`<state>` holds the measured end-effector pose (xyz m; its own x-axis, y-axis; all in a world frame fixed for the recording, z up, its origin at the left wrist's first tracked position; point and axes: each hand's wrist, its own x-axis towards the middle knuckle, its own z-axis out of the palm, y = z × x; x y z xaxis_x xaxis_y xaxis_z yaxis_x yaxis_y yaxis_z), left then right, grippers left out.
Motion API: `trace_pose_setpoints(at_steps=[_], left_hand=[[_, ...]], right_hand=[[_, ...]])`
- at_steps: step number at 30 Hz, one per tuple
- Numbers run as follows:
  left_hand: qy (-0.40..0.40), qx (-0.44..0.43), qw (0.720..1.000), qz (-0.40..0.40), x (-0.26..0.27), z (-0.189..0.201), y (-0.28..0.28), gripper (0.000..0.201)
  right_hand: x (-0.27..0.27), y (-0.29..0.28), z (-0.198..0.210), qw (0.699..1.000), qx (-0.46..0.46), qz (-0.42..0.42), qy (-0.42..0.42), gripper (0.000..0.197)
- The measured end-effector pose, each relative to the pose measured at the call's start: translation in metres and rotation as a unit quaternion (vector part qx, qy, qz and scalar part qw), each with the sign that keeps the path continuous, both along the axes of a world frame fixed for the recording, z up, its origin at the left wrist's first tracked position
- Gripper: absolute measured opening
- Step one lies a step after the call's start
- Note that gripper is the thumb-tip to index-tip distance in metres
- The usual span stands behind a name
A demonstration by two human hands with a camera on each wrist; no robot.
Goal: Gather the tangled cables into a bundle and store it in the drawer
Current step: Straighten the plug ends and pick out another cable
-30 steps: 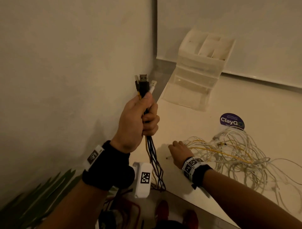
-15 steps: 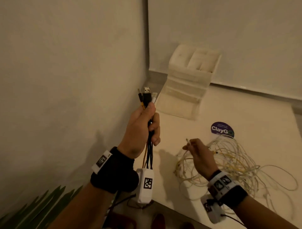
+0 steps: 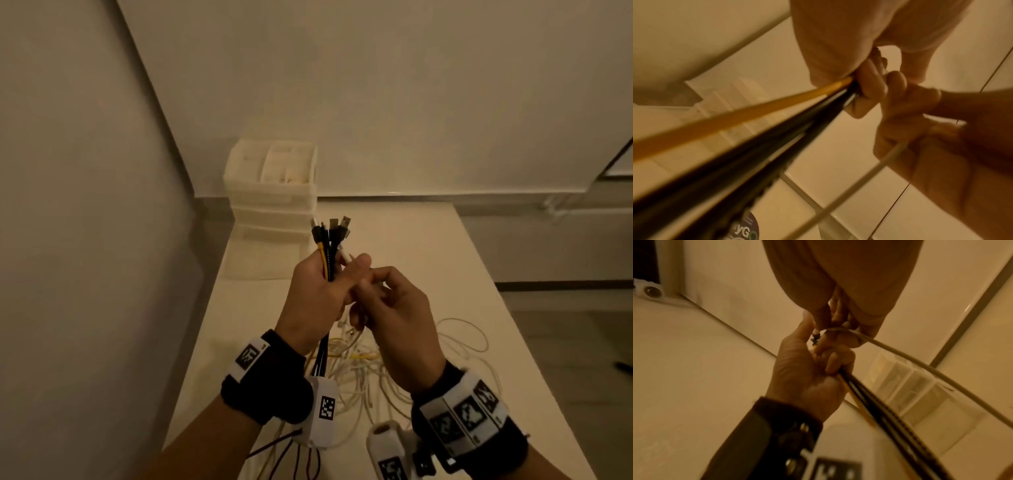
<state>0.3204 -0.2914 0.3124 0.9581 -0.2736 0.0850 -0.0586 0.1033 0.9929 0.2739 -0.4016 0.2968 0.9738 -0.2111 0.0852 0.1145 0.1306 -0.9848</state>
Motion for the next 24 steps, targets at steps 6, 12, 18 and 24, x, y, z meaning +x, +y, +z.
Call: trace_pose_setpoints(at_steps=[6,12,18,24], left_hand=[[0.003,0.019,1.0,0.009,-0.001,-0.002,-0.028,0.032],[0.08,-0.039,0.996,0.018,-0.002,-0.008,-0.038,0.025],[0.094,-0.06,0.994,0.02,-0.001,-0.011,-0.039,0.023],[0.132,-0.09,0.987,0.02,-0.001,-0.017,-0.036,0.033]], right_hand=[[-0.002,-0.006,-0.001,0.997,-0.046,-0.055,-0.007,0.016],[0.007,-0.014,-0.014,0.977,-0.198,-0.066,-0.036,0.006],[0.008,-0.008,-0.023,0.966,-0.218,-0.097,-0.094,0.005],[0.026,-0.013,-0.019,0.959,-0.255,-0.105,-0.064,0.009]])
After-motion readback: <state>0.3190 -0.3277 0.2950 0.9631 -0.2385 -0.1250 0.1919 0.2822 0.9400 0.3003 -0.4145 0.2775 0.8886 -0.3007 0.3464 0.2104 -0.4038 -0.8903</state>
